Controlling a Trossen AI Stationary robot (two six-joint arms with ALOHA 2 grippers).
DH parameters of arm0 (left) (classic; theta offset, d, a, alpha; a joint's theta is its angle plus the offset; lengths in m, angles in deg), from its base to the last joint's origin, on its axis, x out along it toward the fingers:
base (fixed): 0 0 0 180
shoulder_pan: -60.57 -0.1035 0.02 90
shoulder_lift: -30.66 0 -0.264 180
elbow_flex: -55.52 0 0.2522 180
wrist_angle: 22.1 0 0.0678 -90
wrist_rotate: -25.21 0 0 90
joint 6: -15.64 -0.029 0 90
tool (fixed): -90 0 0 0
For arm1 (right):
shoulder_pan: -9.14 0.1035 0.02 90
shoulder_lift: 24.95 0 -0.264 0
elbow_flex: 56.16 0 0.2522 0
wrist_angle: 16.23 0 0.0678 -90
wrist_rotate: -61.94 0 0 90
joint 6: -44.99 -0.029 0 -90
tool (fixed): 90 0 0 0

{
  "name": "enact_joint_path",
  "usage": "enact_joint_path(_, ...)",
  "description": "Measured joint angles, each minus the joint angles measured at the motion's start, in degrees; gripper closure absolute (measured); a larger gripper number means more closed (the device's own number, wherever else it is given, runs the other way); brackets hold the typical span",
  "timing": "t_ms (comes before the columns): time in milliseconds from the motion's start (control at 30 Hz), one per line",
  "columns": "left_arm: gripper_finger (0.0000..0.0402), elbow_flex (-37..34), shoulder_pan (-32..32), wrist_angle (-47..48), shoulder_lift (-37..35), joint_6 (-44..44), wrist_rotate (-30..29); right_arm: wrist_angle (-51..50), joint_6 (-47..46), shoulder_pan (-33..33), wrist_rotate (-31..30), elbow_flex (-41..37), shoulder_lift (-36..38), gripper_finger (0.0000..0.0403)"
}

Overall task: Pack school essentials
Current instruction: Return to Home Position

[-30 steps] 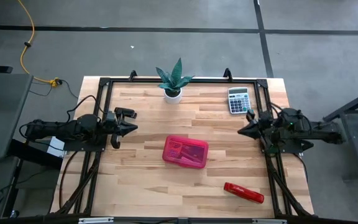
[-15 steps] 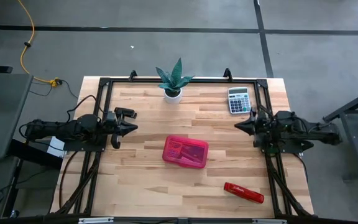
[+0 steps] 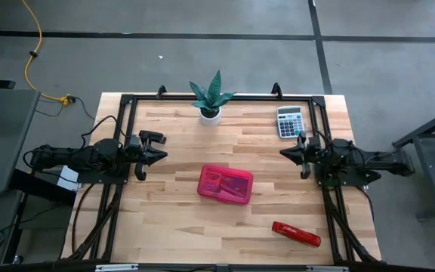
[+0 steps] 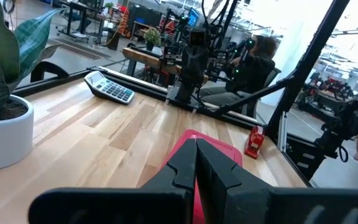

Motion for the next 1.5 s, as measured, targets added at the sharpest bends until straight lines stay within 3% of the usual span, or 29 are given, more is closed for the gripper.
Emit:
enact_joint_path(333, 0.0402, 0.0, -0.02, 0.0, 0.0, 0.0, 0.0, -0.29, 6.06, -0.04, 2.33, -0.88, -0.17, 0.0403)
enact_joint_path(1500, 0.0402, -0.02, 0.0, 0.0, 0.0, 0.0, -0.04, -0.56, 4.74, -0.02, 3.26, -0.88, -0.63, 0.0403)
